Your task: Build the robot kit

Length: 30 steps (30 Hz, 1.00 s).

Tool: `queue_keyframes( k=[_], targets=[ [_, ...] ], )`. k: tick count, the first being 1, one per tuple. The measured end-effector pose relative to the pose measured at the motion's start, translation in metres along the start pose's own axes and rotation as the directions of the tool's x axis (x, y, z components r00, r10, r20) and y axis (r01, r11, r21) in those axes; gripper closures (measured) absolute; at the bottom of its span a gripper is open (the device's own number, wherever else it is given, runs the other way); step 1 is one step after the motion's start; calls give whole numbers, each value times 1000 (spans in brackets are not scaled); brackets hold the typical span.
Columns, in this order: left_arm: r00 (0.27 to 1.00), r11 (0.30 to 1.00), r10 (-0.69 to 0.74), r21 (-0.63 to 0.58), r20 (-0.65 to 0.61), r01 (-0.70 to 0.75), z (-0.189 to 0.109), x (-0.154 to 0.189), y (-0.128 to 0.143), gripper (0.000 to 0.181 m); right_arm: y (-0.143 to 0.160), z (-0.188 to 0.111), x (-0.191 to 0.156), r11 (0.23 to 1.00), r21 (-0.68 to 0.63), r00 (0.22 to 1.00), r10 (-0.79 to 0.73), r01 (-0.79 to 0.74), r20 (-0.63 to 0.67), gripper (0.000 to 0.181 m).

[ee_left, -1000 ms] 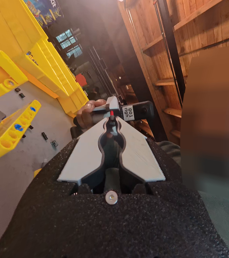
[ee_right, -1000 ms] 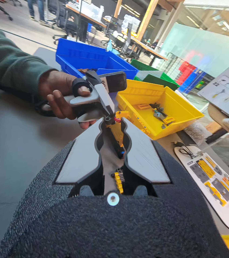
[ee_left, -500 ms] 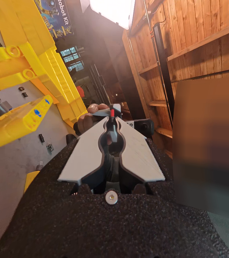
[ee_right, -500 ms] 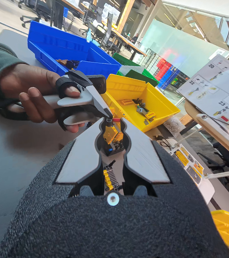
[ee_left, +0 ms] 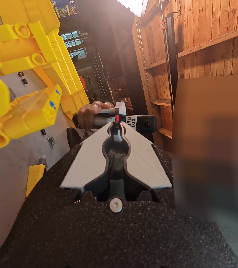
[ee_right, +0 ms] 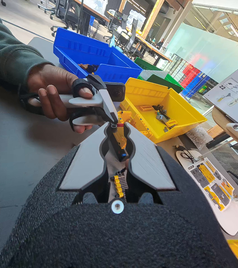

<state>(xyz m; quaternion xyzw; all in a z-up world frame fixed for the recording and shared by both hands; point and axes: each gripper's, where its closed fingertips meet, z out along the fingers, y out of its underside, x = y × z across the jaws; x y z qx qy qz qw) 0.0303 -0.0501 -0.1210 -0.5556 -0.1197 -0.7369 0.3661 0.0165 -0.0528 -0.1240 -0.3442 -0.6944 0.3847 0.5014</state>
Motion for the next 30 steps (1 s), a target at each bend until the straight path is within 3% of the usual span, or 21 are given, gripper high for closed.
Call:
queue_keyframes(
  k=[24, 30],
  targets=[
    [998, 995, 62, -72, -9, -63, -1, 5, 7, 177, -6, -3, -4, 997, 27, 997, -71, 72, -44, 166],
    [1000, 998, 12, -66, -20, -13, -2, 5, 6, 176, -5, -2, -7, 999, 37, 1000, -22, 22, -6, 160]
  ],
)
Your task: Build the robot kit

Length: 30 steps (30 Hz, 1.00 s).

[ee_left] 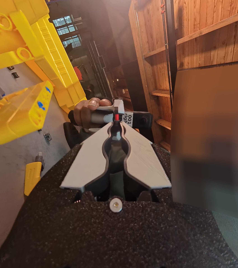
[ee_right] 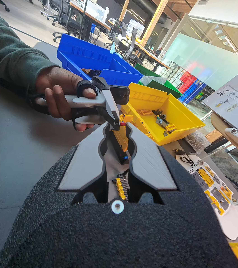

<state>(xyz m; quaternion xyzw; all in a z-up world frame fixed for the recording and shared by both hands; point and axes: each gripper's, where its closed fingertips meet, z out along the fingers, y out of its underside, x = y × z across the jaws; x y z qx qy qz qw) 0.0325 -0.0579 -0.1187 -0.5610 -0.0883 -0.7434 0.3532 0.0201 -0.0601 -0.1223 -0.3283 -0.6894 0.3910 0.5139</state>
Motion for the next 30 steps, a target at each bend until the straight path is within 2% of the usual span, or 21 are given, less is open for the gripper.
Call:
queue_keyframes(
  k=[21, 26, 30],
  targets=[
    [1000, 1000, -18, -2, 16, 18, 0, -3, 1, 176, 3, -2, 0, 991, 14, 990, 129, -130, 62, 166],
    [994, 997, 75, -24, 80, -74, -3, -8, -1, 176, 9, 2, 1, 997, -23, 998, 68, -67, 14, 166],
    [963, 970, 216, -145, 159, -194, -9, -11, 2, 176, 14, 1, -3, 998, -54, 1000, 20, -19, 19, 166]
  ],
)
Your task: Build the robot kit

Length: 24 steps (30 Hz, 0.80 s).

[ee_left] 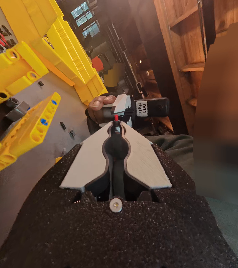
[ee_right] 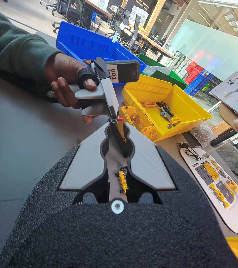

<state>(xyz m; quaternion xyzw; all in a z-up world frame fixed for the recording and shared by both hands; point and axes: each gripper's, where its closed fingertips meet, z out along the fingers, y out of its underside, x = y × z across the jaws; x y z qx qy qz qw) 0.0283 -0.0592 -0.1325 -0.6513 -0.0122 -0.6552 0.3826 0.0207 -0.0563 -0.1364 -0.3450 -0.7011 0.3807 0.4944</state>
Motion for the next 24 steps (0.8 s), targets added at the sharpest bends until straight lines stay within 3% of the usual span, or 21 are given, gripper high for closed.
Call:
queue_keyframes(
  k=[2, 6, 8, 13, 18, 24],
  targets=[
    [996, 996, 68, -68, 59, -64, -2, -5, 5, 176, 4, 1, -8, 1000, -23, 999, -17, 18, 34, 175],
    [975, 975, 159, -182, 154, -130, -6, -17, 16, 176, 18, 3, -19, 994, -107, 995, -22, 32, 94, 174],
    [946, 936, 243, -307, 214, -172, -10, -27, 28, 176, 32, -1, -29, 981, -191, 985, -8, 41, 172, 180],
    [874, 822, 382, -542, 301, -173, -35, -50, 48, 176, 74, -30, -27, 916, -402, 962, 115, -6, 247, 167],
    [856, 812, 378, -570, 352, -125, -52, -62, 44, 175, 106, -55, -16, 852, -516, 951, 228, -92, 208, 166],
    [817, 806, 409, -580, 406, -116, -60, -76, 40, 173, 121, -59, -16, 823, -553, 938, 283, -130, 201, 166]
  ],
)
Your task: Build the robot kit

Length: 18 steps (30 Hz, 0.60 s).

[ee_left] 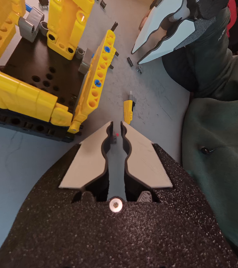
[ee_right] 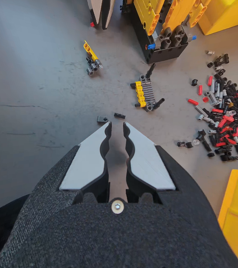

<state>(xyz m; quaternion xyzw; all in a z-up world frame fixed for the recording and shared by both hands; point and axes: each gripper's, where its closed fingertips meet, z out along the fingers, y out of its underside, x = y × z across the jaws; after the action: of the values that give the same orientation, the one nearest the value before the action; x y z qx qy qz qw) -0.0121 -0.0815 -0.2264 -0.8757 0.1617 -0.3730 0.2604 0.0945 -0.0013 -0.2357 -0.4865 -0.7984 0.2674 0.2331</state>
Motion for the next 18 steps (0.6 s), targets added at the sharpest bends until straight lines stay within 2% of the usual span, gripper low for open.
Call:
queue_keyframes(
  k=[3, 6, 10, 14, 18],
  targets=[
    [997, 996, 66, 51, 31, -68, -3, 0, -10, 166, 0, -1, 2, 1000, 2, 1000, 2, -2, -10, 167],
    [986, 966, 163, 201, 28, -165, -15, 13, -35, 165, 1, 1, 8, 1000, 7, 999, -2, 2, -37, 167],
    [967, 883, 251, 400, 38, -245, -25, 31, -62, 161, -5, 6, 9, 999, 49, 999, -8, 10, -32, 166],
    [945, 838, 320, 446, 67, -315, -18, 42, -68, 158, -5, 10, 5, 1000, 31, 1000, -4, 4, 9, 165],
    [936, 836, 344, 427, 79, -343, -8, 44, -66, 156, -6, 11, 4, 1000, 16, 1000, -6, 6, 23, 168]
  ],
)
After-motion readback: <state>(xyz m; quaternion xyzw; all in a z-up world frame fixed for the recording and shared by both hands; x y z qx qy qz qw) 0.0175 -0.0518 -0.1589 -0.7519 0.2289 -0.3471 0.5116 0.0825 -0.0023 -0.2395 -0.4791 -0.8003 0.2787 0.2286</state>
